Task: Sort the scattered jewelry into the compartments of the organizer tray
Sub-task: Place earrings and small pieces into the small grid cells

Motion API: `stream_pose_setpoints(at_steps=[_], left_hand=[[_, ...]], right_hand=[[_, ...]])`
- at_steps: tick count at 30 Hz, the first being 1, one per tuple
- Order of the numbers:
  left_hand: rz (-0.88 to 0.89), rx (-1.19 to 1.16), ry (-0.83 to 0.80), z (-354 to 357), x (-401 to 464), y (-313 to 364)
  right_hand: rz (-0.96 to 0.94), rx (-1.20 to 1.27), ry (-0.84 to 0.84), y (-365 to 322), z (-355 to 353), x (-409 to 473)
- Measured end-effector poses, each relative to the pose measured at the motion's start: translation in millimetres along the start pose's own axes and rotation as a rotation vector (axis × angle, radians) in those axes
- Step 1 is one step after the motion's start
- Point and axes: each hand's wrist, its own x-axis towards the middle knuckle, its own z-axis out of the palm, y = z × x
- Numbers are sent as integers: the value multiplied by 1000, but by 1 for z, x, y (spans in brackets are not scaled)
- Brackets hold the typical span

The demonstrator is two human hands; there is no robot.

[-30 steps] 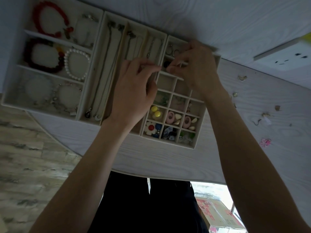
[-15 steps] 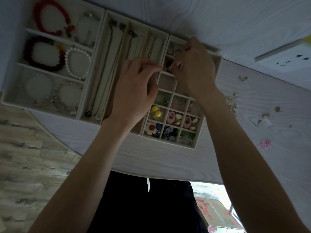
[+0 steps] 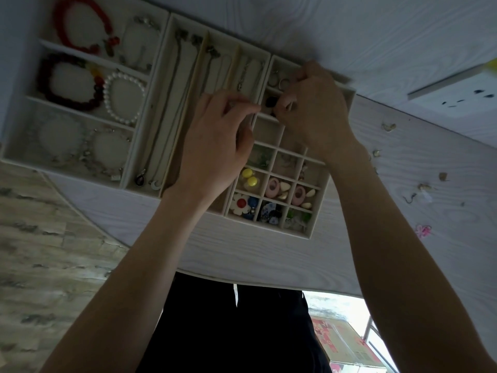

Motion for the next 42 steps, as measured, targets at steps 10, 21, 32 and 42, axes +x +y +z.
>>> stream_pose_setpoints(at_steps=[10, 21, 32, 42], left_hand=[[-3, 0, 20, 2, 0, 1], [-18, 7, 13, -1, -1, 3], [-32, 3, 25, -1, -2, 2], [-32, 0, 19, 0, -2, 2]], right_hand=[[3, -112, 118, -5, -3, -8], [-280, -45, -51, 4, -16, -1], [-342, -229, -86, 3, -15, 5], [-281, -82, -77, -5, -14, 6]])
